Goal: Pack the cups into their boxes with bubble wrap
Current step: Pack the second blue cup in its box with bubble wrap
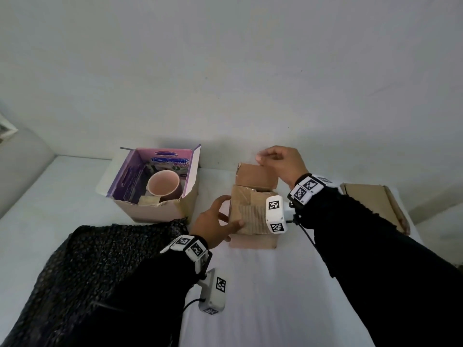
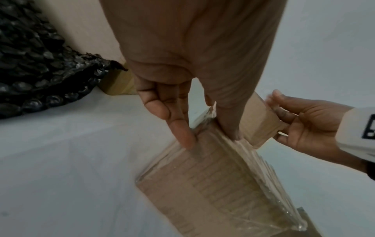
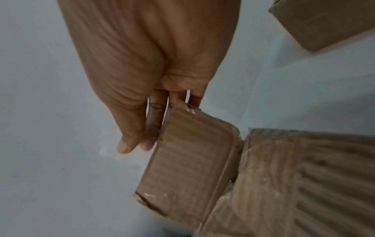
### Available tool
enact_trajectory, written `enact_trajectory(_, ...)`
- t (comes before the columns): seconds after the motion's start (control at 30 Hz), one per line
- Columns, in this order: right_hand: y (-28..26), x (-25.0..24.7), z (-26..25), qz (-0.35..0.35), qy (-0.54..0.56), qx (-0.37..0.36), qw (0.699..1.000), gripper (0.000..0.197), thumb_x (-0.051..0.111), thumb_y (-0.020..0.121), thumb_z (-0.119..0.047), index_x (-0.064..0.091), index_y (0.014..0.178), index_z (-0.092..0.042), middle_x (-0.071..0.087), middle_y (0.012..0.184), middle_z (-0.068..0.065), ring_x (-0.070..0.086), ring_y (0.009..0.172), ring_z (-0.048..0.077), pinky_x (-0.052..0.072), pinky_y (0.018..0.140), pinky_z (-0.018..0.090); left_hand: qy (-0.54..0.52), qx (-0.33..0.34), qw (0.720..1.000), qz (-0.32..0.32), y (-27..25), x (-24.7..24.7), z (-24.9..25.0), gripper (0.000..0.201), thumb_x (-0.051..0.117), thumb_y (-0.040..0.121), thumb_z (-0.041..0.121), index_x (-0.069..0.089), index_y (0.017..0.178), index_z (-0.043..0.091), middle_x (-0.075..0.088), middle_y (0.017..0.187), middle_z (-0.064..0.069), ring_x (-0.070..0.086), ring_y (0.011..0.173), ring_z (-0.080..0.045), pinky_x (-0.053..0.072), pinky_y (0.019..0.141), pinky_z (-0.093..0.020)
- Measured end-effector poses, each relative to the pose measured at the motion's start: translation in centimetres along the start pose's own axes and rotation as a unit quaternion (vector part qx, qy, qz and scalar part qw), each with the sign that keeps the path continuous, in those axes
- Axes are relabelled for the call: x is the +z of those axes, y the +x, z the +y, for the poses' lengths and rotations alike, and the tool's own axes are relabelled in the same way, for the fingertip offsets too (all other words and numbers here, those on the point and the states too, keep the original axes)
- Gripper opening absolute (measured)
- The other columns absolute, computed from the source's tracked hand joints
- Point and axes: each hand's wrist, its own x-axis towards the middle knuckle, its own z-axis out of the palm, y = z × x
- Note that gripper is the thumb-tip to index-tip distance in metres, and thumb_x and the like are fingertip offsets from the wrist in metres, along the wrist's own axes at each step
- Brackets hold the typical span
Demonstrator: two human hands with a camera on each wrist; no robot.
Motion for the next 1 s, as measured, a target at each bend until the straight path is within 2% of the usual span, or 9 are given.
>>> enact_trajectory(0.1, -1.4, -0.5, -1.0, -0.022, 0.018, -0.038, 0.999, 0.016, 0.079, 0.076, -0.01, 0.073, 0.09, -0.004, 0.073, 0.084, 0.009, 0.067, 0.073, 0.014, 0.053, 0.071, 0.02, -0.08, -0.048, 0.996, -0.008, -0.1, 0.3, 0.1, 0.059, 0.078, 0.076, 0.041, 0.046, 0.126, 0.033, 0.067, 0.103, -0.002, 0.072, 0.067, -0.023, 0.057, 0.068, -0.032)
enact_trajectory(0.2, -3.8, -0.8, -0.3, -0.019, -0.055, -0.094, 0.994, 0.011, 0.081, 0.075, -0.018, 0.075, 0.083, -0.014, 0.074, 0.081, -0.001, 0.068, 0.076, 0.012, 0.053, 0.073, 0.02, -0.176, -0.111, 0.978, -0.007, 0.0, 0.8, 0.0, 0.051, 0.075, 0.081, 0.034, 0.053, 0.124, 0.018, 0.071, 0.099, -0.008, 0.071, 0.074, -0.028, 0.05, 0.06, -0.029)
enact_trajectory(0.37, -8.5, 0.0, 2.4, -0.081, -0.239, -0.16, 0.954, 0.005, 0.075, 0.08, -0.034, 0.074, 0.083, -0.03, 0.072, 0.083, -0.016, 0.065, 0.079, -0.004, 0.052, 0.079, 0.019, -0.2, -0.122, 0.972, 0.008, 0.4, 1.5, -0.2, 0.044, 0.072, 0.083, 0.031, 0.054, 0.121, 0.017, 0.072, 0.093, -0.009, 0.071, 0.075, -0.029, 0.049, 0.059, -0.026)
enact_trajectory(0.47, -10.0, 0.5, 4.0, -0.077, -0.304, -0.194, 0.93, 0.004, 0.075, 0.079, -0.027, 0.074, 0.083, -0.028, 0.073, 0.082, -0.013, 0.065, 0.073, 0.003, 0.054, 0.073, 0.027, -0.215, -0.13, 0.968, 0.014, 0.3, 1.7, -0.4, 0.044, 0.072, 0.084, 0.031, 0.055, 0.121, 0.014, 0.072, 0.093, -0.011, 0.07, 0.069, -0.025, 0.05, 0.055, -0.024)
enact_trajectory(0.63, -11.3, 1.3, 5.5, -0.043, -0.368, -0.242, 0.897, 0.006, 0.074, 0.076, -0.023, 0.073, 0.08, -0.026, 0.071, 0.078, -0.008, 0.065, 0.071, 0.018, 0.05, 0.062, 0.028, -0.249, -0.142, 0.957, 0.044, -0.1, 2.3, -0.2, 0.036, 0.066, 0.089, 0.031, 0.056, 0.116, 0.008, 0.069, 0.087, -0.009, 0.07, 0.064, -0.022, 0.048, 0.056, -0.025)
enact_trajectory(0.73, -12.8, 1.5, 6.5, -0.025, -0.408, -0.3, 0.862, 0.011, 0.069, 0.08, -0.025, 0.073, 0.089, -0.02, 0.073, 0.09, -0.004, 0.066, 0.08, 0.02, 0.051, 0.068, 0.029, -0.254, -0.145, 0.953, 0.081, -0.2, 2.6, -0.2, 0.04, 0.064, 0.09, 0.027, 0.047, 0.121, 0.01, 0.067, 0.088, -0.007, 0.072, 0.071, -0.028, 0.052, 0.058, -0.029)
enact_trajectory(0.8, -14.5, 1.3, 7.9, -0.016, -0.429, -0.347, 0.834, 0.023, 0.065, 0.084, -0.027, 0.073, 0.102, -0.016, 0.071, 0.108, -0.001, 0.066, 0.098, 0.019, 0.051, 0.083, 0.032, -0.204, -0.108, 0.966, 0.115, -0.3, 2.6, -0.6, 0.049, 0.065, 0.087, 0.024, 0.041, 0.127, 0.013, 0.068, 0.086, -0.004, 0.071, 0.071, -0.027, 0.057, 0.071, -0.037)
enact_trajectory(0.87, -15.9, 0.9, 9.2, -0.007, -0.441, -0.385, 0.811, 0.028, 0.061, 0.088, -0.026, 0.07, 0.112, -0.013, 0.068, 0.119, 0.0, 0.062, 0.11, 0.019, 0.048, 0.09, 0.034, -0.067, -0.005, 0.985, 0.157, -0.4, 2.4, -0.8, 0.057, 0.067, 0.083, 0.022, 0.041, 0.134, 0.021, 0.061, 0.095, -0.001, 0.067, 0.075, -0.02, 0.055, 0.08, -0.038)
enact_trajectory(1.0, -16.6, 0.4, 9.4, 0.021, -0.425, -0.402, 0.811, 0.02, 0.06, 0.09, -0.026, 0.072, 0.102, -0.014, 0.07, 0.109, -0.002, 0.063, 0.098, 0.019, 0.047, 0.083, 0.034, 0.188, 0.199, 0.948, 0.16, -0.8, 2.4, -0.2, 0.038, 0.065, 0.084, 0.013, 0.065, 0.119, 0.028, 0.047, 0.117, -0.004, 0.052, 0.098, -0.022, 0.048, 0.087, -0.035)
